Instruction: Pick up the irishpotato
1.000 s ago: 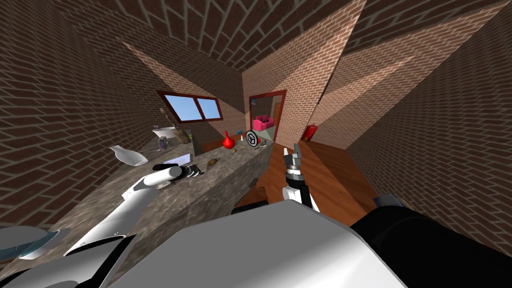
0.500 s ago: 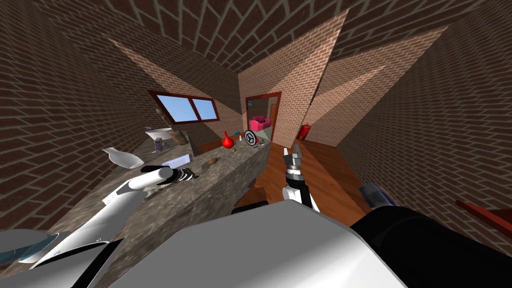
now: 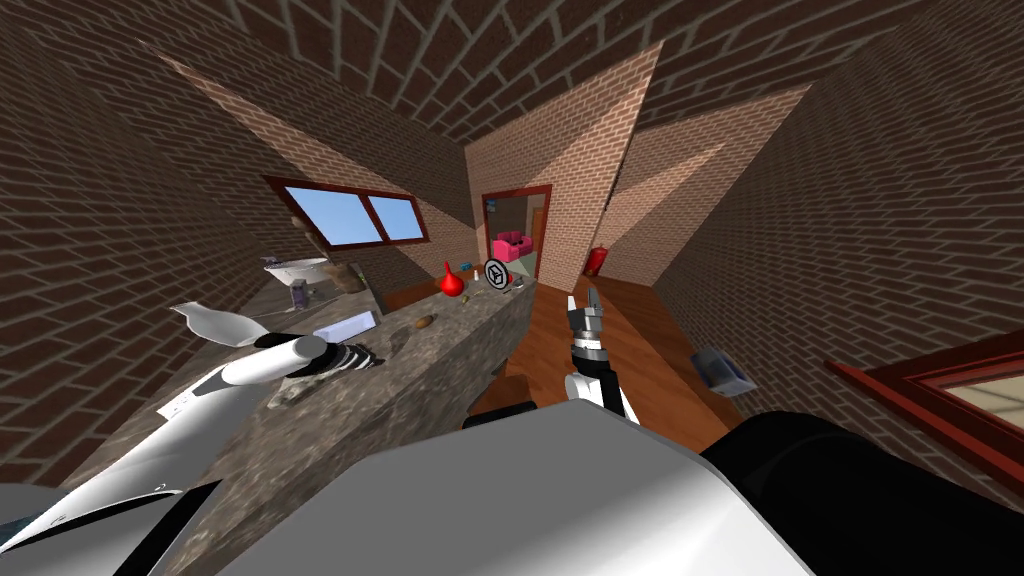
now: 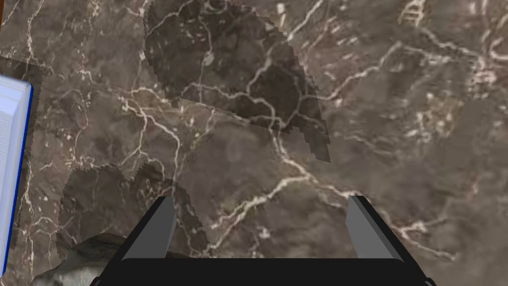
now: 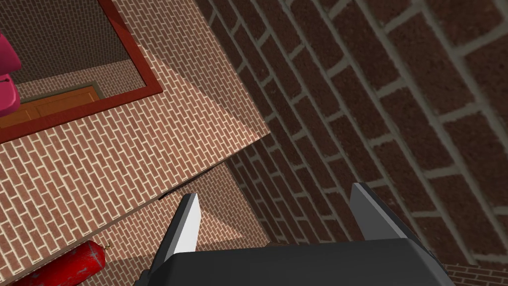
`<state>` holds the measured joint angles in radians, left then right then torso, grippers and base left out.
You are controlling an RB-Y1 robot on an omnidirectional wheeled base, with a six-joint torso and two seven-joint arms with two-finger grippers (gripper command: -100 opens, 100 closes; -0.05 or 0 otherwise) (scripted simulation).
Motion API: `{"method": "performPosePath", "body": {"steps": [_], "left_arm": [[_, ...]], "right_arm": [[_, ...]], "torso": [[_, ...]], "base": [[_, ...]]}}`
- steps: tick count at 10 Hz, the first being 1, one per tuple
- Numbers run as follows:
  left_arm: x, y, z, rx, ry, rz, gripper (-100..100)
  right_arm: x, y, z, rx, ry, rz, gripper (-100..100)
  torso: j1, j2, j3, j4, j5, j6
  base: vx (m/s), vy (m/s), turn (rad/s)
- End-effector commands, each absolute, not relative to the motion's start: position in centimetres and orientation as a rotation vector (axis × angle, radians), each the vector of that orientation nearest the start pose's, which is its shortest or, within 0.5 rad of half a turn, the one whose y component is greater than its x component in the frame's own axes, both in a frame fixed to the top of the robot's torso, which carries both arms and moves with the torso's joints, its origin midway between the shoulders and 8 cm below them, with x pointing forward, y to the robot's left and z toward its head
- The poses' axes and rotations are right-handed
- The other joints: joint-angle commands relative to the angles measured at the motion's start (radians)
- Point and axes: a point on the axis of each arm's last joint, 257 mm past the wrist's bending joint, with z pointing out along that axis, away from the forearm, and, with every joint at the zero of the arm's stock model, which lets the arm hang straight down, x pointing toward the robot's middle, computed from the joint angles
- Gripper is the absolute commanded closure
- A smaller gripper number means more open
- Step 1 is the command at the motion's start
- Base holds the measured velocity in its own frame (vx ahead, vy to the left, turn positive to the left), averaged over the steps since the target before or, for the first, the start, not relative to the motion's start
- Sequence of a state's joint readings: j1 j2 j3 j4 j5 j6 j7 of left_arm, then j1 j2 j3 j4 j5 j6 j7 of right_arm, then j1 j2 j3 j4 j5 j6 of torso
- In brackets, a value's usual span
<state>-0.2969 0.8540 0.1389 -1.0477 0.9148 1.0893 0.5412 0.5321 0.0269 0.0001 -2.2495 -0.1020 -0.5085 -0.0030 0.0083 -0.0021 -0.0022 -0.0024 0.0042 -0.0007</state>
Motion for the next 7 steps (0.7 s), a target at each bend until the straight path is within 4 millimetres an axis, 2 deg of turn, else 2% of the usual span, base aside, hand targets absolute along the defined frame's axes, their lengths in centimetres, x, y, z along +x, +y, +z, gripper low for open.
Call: {"method": "performPosePath", "body": {"steps": [1,7], "left_arm": [[44.5,55.8,-32.3,-2.761,0.836,-0.658,-100],[39.0,59.0,-32.3,-2.949,0.64,-0.477,-100]], "right_arm": [[34.3,-30.0,0.2,0.784,0.554,1.341,0],[34.3,-30.0,0.2,0.784,0.554,1.341,0]], "torso": [[0.0,0.0,0.0,0.0,0.0,0.0],[0.0,-0.003,-0.002,-0.001,0.0,0.001]], "base": [[-0.03,0.046,-0.132],[-0.036,0.061,-0.211]]}}
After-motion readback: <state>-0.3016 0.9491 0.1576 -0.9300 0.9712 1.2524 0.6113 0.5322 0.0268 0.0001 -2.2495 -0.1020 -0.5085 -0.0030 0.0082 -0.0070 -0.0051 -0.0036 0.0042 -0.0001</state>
